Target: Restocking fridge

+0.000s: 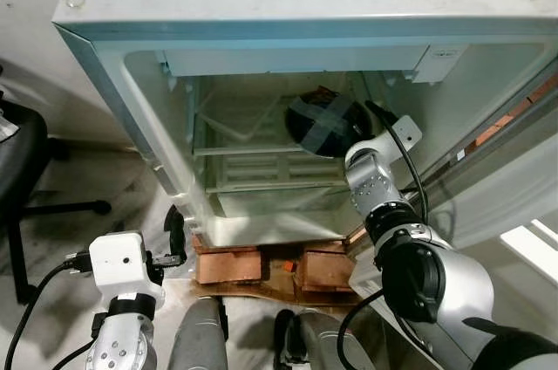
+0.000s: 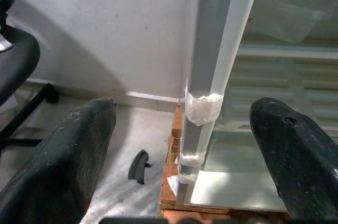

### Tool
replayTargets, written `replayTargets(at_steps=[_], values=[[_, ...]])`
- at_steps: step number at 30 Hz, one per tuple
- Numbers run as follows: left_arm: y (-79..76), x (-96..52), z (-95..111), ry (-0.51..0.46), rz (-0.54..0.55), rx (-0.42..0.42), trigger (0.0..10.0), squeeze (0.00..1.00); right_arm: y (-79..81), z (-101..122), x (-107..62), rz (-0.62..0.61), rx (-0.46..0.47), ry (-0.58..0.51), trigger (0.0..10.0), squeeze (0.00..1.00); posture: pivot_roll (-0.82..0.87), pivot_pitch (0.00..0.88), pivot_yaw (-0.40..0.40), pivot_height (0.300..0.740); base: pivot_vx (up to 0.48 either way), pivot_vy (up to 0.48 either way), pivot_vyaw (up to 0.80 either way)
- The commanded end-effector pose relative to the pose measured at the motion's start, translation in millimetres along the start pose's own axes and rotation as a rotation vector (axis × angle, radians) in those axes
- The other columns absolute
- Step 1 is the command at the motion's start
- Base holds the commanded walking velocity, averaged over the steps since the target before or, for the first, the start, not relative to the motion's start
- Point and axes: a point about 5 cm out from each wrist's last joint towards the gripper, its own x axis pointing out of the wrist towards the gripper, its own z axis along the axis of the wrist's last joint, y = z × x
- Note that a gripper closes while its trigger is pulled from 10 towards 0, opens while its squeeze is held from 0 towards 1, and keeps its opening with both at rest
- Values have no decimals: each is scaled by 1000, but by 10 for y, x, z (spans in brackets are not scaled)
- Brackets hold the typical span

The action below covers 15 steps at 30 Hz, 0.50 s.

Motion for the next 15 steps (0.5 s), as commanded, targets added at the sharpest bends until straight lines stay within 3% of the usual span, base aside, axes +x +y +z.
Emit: replayTargets(at_steps=[1, 2, 3, 9, 10, 11, 15], values=[[3, -32, -1, 16, 21, 4, 10000, 0, 104, -113, -25, 19, 93, 62, 10000, 271, 319, 304, -87, 740, 0, 0, 0], [3, -32, -1, 16, 21, 4, 10000, 0, 104, -113, -25, 19, 93, 62, 10000, 271, 319, 304, -87, 740, 0, 0, 0], [-15, -27, 6, 15, 20, 2, 10000, 0, 184, -105, -32, 50, 135, 66, 10000, 1000, 325, 297, -91, 740, 0, 0, 0], [-23, 23, 18, 9, 27, -5, 10000, 0, 447, -41, -59, 182, 261, 75, 10000, 1000, 319, 287, -96, 740, 0, 0, 0], [-23, 23, 18, 9, 27, -5, 10000, 0, 447, -41, -59, 182, 261, 75, 10000, 1000, 319, 287, -96, 740, 0, 0, 0], [-18, 59, 9, 10, 39, -20, 10000, 0, 552, 17, -71, 278, 222, 58, 10000, 1000, 306, 274, -101, 740, 0, 0, 0], [-22, 81, 8, 9, 42, -24, 10000, 0, 546, 36, -68, 310, 154, 45, 10000, 1000, 301, 265, -104, 740, 0, 0, 0]])
